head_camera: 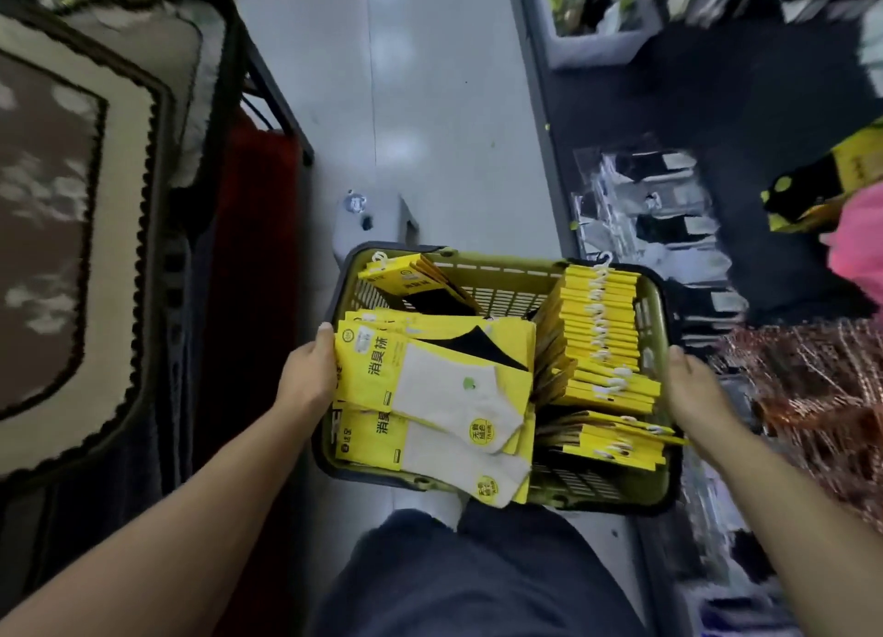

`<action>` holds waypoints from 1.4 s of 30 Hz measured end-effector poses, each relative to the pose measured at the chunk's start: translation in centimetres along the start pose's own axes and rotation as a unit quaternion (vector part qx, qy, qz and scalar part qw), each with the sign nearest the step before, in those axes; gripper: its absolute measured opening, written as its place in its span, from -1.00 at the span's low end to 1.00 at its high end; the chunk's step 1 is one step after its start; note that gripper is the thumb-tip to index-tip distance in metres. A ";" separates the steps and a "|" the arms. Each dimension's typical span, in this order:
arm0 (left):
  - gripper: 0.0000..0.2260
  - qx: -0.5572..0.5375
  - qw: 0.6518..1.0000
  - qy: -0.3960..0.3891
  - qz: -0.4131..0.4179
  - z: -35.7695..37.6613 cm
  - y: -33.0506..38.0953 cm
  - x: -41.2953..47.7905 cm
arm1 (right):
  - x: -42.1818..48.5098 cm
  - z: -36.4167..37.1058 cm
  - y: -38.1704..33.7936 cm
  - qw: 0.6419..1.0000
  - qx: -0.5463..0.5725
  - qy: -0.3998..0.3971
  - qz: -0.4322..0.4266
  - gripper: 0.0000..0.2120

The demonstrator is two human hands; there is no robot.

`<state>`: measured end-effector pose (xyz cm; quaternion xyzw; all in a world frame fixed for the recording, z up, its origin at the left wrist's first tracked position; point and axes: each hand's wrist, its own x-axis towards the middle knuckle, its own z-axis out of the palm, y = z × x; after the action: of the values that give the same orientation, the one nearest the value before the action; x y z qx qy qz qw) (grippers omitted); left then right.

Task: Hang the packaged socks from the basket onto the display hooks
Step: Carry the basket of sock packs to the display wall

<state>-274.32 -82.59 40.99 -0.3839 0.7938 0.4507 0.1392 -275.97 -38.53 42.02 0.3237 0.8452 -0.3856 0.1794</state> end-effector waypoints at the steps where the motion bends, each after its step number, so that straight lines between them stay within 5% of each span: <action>1: -0.45 0.007 1.000 -0.003 -0.001 0.3 2.0 2.2 | 1.7 0.2 -1.5 1.000 0.006 0.004 0.012 -0.47; 19: -0.46 0.171 0.972 -0.138 0.088 10.3 32.9 37.6 | 25.0 4.9 -18.9 0.979 0.081 0.119 0.147 -0.54; 32: -0.48 0.261 0.938 -0.179 0.140 24.6 48.3 47.1 | 34.3 6.4 -18.4 0.919 0.227 0.142 0.290 -0.44; 42: -0.50 0.325 0.899 -0.236 0.175 35.5 53.7 51.6 | 39.3 9.1 -16.1 0.859 0.294 0.181 0.377 -0.46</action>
<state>-352.57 -62.32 24.71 -0.0550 0.8942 0.2623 0.3585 -315.05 -37.40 23.10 0.7197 0.5233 -0.4535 0.0515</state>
